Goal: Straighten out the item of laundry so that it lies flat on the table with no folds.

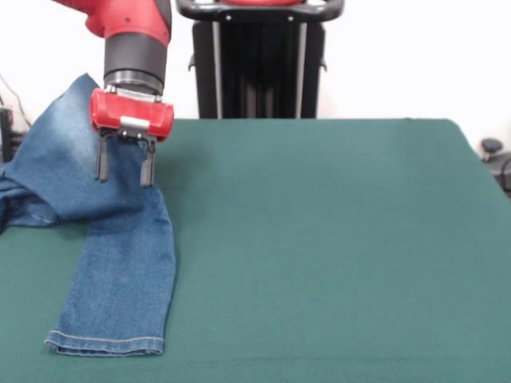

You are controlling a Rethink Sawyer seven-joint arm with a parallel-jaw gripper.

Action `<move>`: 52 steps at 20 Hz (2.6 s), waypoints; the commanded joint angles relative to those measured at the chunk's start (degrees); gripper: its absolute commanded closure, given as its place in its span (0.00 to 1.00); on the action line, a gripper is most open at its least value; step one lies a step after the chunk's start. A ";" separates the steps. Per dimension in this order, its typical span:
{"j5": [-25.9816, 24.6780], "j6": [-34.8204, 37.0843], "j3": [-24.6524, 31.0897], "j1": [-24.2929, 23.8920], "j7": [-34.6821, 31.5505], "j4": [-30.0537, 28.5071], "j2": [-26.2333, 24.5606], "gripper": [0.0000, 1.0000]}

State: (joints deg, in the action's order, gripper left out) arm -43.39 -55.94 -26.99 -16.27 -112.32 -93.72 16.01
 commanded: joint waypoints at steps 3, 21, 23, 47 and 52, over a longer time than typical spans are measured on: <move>1.52 -2.51 -1.32 4.43 11.18 0.54 0.00 0.00; -44.24 11.80 -2.75 17.48 -47.36 -2.46 5.78 0.00; -45.39 14.03 -3.53 18.15 -51.63 -1.94 3.84 0.00; -7.18 21.22 -12.16 10.62 -19.73 -3.14 3.90 0.00; -3.86 18.78 -13.66 11.46 -18.95 -2.89 1.22 0.00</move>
State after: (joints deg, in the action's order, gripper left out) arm -53.51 -34.90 -40.81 -7.44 -150.24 -94.58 22.46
